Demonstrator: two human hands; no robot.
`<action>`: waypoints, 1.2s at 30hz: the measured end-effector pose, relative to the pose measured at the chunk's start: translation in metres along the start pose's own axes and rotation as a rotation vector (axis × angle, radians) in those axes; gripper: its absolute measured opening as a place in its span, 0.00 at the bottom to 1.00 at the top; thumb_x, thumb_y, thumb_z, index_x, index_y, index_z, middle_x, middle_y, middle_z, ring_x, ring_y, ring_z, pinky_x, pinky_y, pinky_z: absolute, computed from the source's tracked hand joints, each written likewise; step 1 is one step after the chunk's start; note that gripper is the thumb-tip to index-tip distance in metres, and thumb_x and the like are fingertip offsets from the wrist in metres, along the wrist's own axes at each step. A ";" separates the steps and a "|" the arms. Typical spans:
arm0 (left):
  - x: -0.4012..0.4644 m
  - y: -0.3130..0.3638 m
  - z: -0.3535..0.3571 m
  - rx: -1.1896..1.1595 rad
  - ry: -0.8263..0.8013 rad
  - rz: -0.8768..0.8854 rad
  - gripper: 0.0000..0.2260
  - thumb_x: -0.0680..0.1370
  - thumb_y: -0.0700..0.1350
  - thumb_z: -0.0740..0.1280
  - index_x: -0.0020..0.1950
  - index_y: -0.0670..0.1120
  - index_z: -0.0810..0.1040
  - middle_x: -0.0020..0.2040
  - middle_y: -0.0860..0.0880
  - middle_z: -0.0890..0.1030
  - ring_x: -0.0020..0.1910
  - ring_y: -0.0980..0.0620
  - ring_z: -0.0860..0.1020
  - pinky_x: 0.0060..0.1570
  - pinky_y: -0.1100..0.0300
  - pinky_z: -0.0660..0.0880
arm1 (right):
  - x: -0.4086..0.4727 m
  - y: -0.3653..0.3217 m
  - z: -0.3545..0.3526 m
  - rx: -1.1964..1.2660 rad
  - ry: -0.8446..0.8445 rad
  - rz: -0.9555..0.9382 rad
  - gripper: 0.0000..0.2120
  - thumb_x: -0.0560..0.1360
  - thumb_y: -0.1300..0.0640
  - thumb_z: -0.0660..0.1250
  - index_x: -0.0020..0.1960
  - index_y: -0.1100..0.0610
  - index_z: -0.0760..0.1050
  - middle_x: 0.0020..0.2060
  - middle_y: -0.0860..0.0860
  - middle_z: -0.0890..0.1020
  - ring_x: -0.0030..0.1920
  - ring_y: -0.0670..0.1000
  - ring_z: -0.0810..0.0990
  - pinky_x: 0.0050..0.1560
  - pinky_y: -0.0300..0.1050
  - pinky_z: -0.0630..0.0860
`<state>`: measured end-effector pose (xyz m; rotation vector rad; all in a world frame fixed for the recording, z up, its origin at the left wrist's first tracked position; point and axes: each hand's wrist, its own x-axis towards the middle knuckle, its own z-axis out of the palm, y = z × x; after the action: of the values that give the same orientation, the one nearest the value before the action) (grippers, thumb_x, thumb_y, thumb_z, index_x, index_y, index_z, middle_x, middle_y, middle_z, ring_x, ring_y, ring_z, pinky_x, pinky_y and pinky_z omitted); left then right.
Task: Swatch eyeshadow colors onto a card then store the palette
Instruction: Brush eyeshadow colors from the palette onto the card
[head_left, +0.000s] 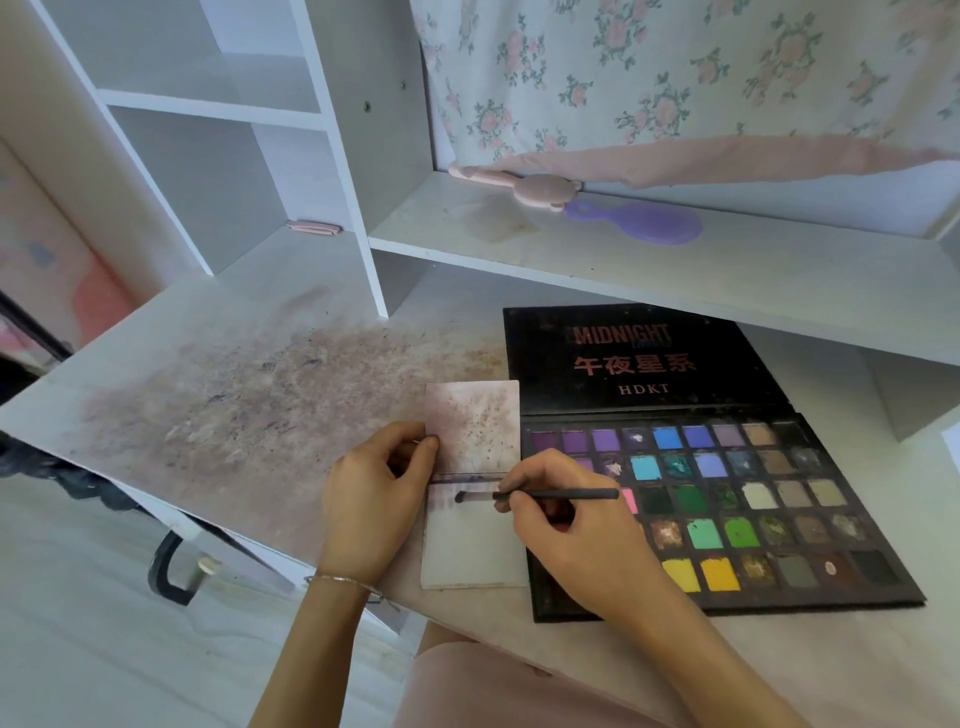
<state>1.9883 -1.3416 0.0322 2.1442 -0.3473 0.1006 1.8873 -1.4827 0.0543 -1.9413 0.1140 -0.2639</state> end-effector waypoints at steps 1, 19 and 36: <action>0.000 0.000 0.000 0.002 0.004 0.002 0.03 0.74 0.43 0.68 0.45 0.48 0.81 0.34 0.54 0.79 0.37 0.54 0.78 0.41 0.59 0.74 | 0.000 0.000 0.000 0.000 -0.006 0.005 0.13 0.73 0.62 0.63 0.40 0.43 0.71 0.38 0.43 0.80 0.41 0.41 0.78 0.38 0.28 0.74; 0.001 -0.003 0.003 0.018 0.018 0.006 0.08 0.74 0.41 0.68 0.52 0.44 0.82 0.46 0.46 0.84 0.46 0.48 0.80 0.49 0.53 0.76 | 0.002 0.000 0.001 -0.032 -0.024 0.034 0.12 0.73 0.62 0.63 0.41 0.43 0.72 0.41 0.43 0.79 0.44 0.39 0.76 0.42 0.27 0.73; 0.001 -0.002 0.003 0.027 0.031 0.006 0.07 0.74 0.41 0.68 0.51 0.44 0.83 0.45 0.45 0.84 0.40 0.56 0.75 0.46 0.59 0.72 | 0.003 0.003 0.001 -0.053 -0.032 0.041 0.12 0.73 0.61 0.63 0.41 0.42 0.72 0.41 0.42 0.79 0.44 0.39 0.76 0.45 0.28 0.74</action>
<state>1.9898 -1.3430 0.0290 2.1663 -0.3369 0.1425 1.8907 -1.4832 0.0519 -1.9925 0.1408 -0.2042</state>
